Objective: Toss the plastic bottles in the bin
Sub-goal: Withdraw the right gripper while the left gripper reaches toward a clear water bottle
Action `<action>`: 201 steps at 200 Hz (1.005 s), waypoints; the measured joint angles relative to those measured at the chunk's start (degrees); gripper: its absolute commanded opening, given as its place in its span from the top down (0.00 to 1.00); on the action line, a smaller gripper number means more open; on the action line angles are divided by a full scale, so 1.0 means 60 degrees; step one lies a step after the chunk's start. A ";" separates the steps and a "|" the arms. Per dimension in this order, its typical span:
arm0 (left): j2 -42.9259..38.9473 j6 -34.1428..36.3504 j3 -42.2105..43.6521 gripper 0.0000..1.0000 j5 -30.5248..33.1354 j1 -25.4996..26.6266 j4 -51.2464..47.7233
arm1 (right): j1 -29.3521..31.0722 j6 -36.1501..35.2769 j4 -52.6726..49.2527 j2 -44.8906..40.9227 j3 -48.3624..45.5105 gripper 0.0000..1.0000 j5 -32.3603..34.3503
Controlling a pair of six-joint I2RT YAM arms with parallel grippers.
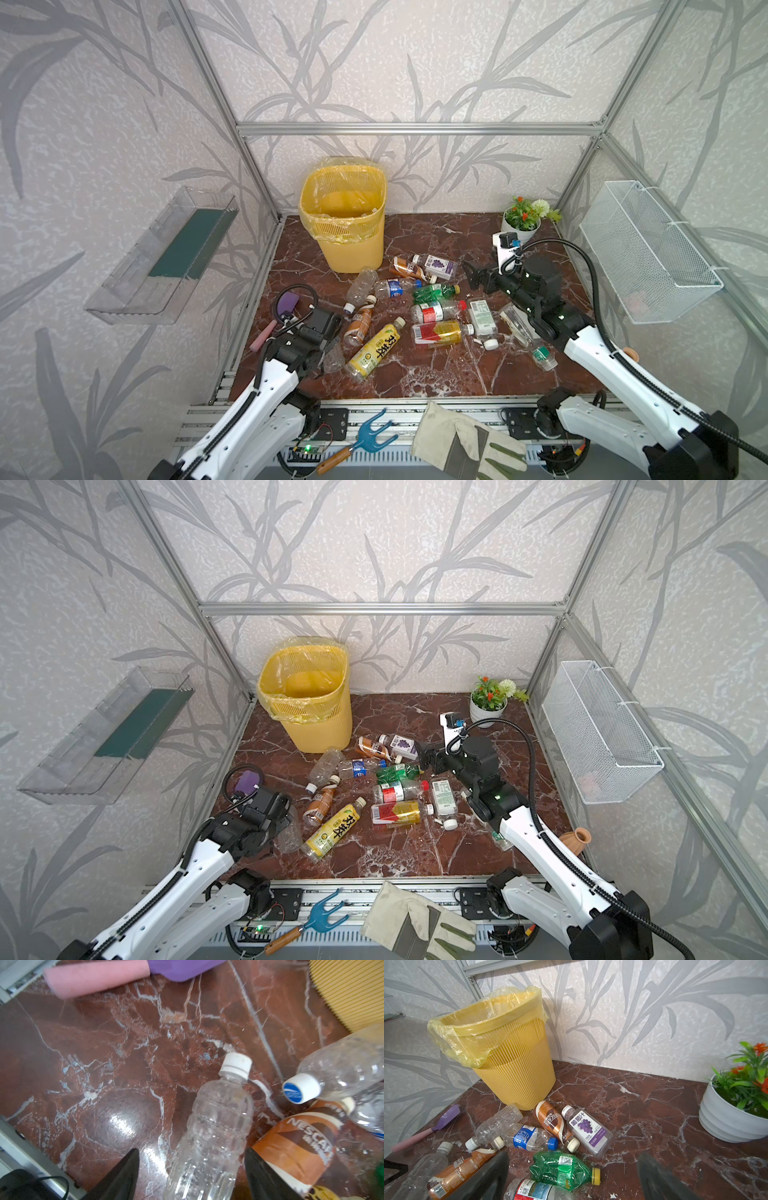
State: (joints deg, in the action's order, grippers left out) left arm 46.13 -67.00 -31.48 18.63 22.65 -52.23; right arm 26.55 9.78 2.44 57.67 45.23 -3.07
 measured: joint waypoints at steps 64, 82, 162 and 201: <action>0.0754 0.0350 0.0204 0.23 -0.0444 0.0036 0.0896 | 0.0000 0.0259 -0.0204 0.0153 0.0000 0.05 -0.0076; 0.0841 0.0510 0.0273 0.22 -0.0517 0.0036 0.1173 | 0.0000 0.0368 -0.0200 0.0197 0.0000 0.04 -0.0087; 0.1362 0.1126 0.0678 0.21 -0.0586 0.0025 0.1978 | 0.0000 0.0656 -0.0200 0.0463 0.0000 0.04 -0.0310; 0.1665 0.1486 0.0678 0.21 -0.0597 -0.0073 0.2310 | 0.0000 0.0783 -0.0200 0.0503 0.0000 0.04 -0.0412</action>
State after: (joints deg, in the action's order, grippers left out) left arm 56.12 -58.08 -27.42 15.05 22.22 -38.37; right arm 26.55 14.48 1.23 60.69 45.23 -5.54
